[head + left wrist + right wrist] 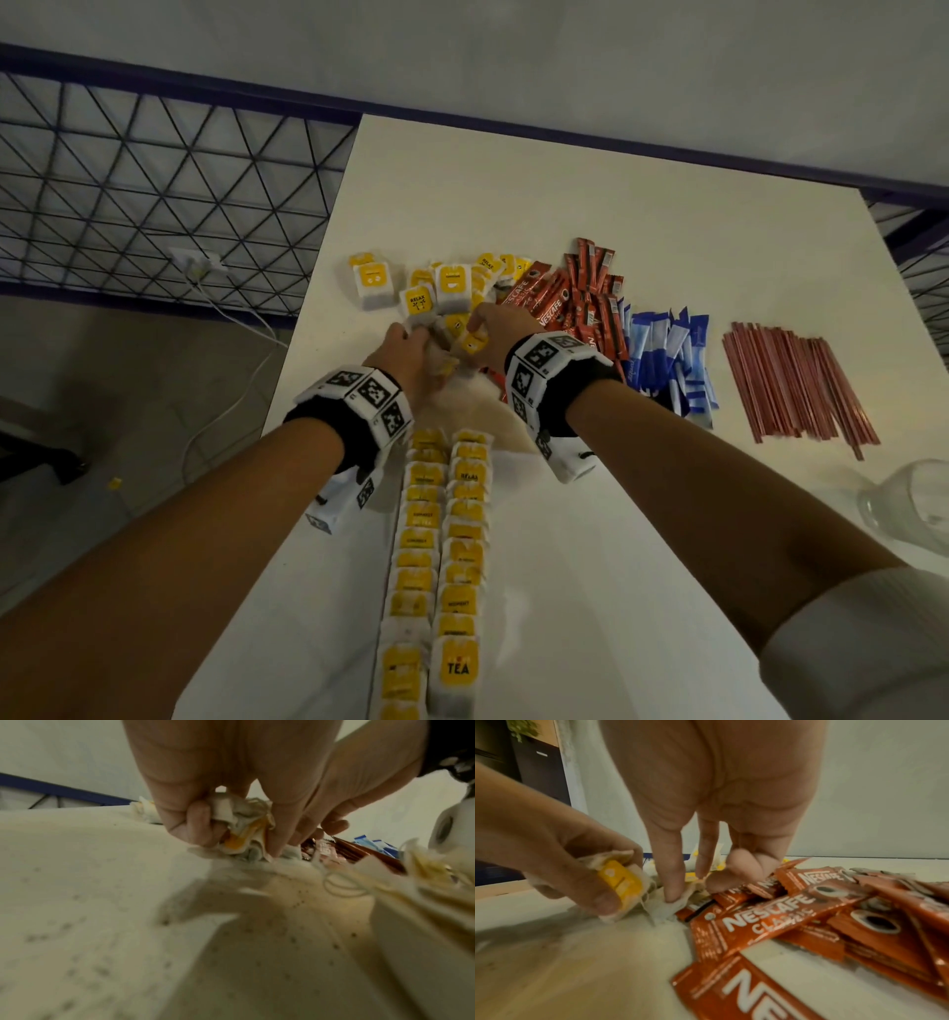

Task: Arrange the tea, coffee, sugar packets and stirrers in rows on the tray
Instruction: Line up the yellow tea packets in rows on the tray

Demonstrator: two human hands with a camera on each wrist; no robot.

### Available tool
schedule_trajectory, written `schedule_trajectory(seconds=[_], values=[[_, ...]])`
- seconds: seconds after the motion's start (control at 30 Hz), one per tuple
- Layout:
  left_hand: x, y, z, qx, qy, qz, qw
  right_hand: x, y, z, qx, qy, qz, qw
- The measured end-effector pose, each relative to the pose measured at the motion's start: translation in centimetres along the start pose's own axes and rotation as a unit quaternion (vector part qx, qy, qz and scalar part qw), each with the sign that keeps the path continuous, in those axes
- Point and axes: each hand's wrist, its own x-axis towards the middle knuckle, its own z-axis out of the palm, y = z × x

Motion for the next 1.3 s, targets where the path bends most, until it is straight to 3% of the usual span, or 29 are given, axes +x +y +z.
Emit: schedule_trajectory(seconds=[0.17,0.33,0.5,0.67,0.77,0.83,0.97,1.13,1.3], values=[[-0.9,-1.9,-0.9,-0.038,0.009,-0.001,0.999,-0.2,-0.6,-0.2,-0.027,-0.016,0.017,0.999],[-1.4,-2.9,-0.9,-0.157,0.042,-0.018,0.987,-1.1,-1.5,-1.0,-0.032,-0.045,0.007,0.998],[-1.2,-3.4,-0.4,-0.051,0.000,-0.042,0.998,-2.5,-1.9,-1.2,0.036,-0.025,-0.003,0.999],[-2.8,-4.4,-0.2,-0.053,0.022,-0.066,0.996,-4.1,-2.4,-1.6,0.101,0.009,-0.011,0.995],[-4.2,-5.4,-0.7,-0.109,0.034,-0.074,0.991,-5.3,-2.8,-1.6,0.137,0.031,-0.018,0.990],[-5.2,-6.0,-1.0,-0.205,0.041,-0.096,0.973,-6.3,-3.0,-1.4,0.164,0.034,-0.029,0.985],[-7.8,-6.2,-1.5,-0.423,0.015,-0.182,0.887,-8.9,-3.3,-0.7,0.208,0.045,-0.040,0.976],[-11.5,-5.6,-0.8,-0.492,-0.056,-0.224,0.839,-13.1,-3.5,2.3,0.251,0.042,-0.043,0.966],[-16.1,-4.9,0.3,-0.585,-0.110,-0.203,0.777,-17.4,-3.7,5.2,0.283,0.049,-0.013,0.958]])
